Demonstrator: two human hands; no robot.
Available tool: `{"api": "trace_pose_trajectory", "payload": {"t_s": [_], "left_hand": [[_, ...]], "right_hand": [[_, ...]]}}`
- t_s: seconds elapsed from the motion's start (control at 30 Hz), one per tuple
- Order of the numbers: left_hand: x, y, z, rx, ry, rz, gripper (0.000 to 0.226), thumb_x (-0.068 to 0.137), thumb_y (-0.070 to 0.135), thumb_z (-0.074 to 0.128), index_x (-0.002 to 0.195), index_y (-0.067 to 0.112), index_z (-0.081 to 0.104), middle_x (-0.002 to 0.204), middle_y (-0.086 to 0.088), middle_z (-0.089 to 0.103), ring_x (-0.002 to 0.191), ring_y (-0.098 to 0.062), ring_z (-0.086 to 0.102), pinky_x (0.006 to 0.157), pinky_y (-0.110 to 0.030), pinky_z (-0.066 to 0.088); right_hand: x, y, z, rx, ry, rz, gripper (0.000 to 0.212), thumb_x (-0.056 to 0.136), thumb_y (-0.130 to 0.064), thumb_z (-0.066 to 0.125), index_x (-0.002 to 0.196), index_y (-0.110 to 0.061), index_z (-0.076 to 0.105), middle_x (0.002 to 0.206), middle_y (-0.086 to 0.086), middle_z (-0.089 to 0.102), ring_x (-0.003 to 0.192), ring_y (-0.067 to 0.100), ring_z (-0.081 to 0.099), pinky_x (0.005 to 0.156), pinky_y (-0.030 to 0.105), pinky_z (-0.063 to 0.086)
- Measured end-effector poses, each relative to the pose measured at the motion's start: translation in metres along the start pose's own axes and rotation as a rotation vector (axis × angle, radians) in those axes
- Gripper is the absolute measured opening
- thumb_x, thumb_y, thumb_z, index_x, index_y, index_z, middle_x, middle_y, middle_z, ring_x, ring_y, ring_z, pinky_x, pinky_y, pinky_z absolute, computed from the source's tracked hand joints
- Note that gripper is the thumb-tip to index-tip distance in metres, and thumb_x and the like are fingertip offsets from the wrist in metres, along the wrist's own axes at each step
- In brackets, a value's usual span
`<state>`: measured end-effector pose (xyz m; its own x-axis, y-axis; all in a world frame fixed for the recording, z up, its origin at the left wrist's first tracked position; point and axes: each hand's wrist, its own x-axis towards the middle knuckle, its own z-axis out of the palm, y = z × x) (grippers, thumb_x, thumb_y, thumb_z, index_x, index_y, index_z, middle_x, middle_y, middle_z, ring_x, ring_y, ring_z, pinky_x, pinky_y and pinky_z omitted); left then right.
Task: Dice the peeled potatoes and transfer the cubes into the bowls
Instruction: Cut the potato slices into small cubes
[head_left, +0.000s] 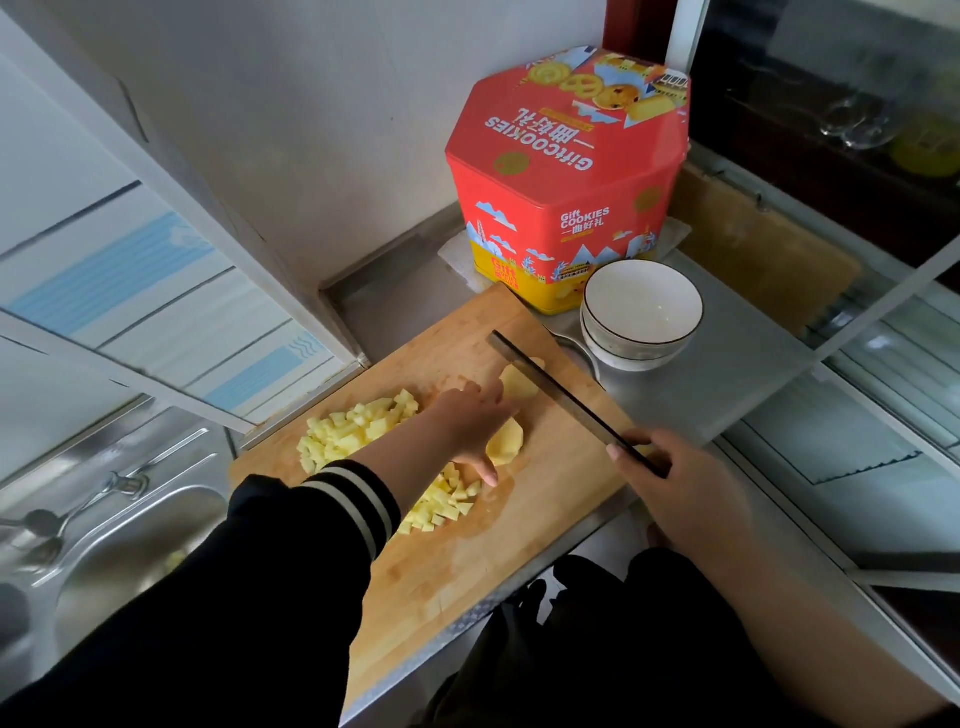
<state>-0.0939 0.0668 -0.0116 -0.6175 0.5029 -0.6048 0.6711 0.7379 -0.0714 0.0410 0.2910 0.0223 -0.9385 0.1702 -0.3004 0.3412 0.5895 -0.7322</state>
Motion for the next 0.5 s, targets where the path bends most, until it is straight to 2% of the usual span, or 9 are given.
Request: {"api": "trace_pose_trajectory", "payload": {"t_s": [0.1,0.23,0.37,0.5], "left_hand": [[-0.01,0.002,0.007,-0.195,-0.006,-0.052,0.081,0.08,0.044,0.075,0.146,0.021,0.035,0.141,-0.006,0.049,0.123,-0.029,0.051,0.096,-0.043,0.049],[-0.022,0.005,0.001,-0.395,0.059,-0.132,0.055,0.093,0.029,0.064,0.144,0.022,0.045,0.132,-0.007,0.059,0.118,-0.028,0.055,0.097,-0.041,0.048],[-0.042,0.005,-0.01,-0.646,0.186,-0.217,0.043,0.097,0.02,0.057,0.14,0.022,0.048,0.128,-0.006,0.059,0.115,-0.025,0.056,0.094,-0.035,0.048],[-0.092,-0.006,-0.011,-0.962,0.349,-0.296,0.038,0.099,0.016,0.052,0.137,0.022,0.05,0.133,0.001,0.055,0.117,-0.018,0.052,0.09,-0.025,0.039]], "right_hand": [[0.002,-0.002,0.007,0.053,-0.005,-0.011,0.01,0.091,-0.046,0.058,0.093,-0.037,0.062,0.073,-0.004,0.064,0.069,0.011,0.061,0.067,0.036,0.054],[0.006,-0.007,0.015,0.088,-0.013,-0.033,0.005,0.091,-0.047,0.058,0.09,-0.043,0.06,0.076,-0.006,0.065,0.072,0.009,0.061,0.069,0.038,0.055],[0.008,-0.013,0.023,0.147,0.014,-0.088,0.003,0.09,-0.044,0.061,0.089,-0.042,0.062,0.071,-0.006,0.064,0.067,0.01,0.061,0.065,0.037,0.053],[0.009,-0.028,0.036,0.208,-0.001,-0.132,0.011,0.09,-0.047,0.059,0.091,-0.037,0.063,0.071,-0.006,0.062,0.068,0.011,0.061,0.064,0.035,0.052]]}}
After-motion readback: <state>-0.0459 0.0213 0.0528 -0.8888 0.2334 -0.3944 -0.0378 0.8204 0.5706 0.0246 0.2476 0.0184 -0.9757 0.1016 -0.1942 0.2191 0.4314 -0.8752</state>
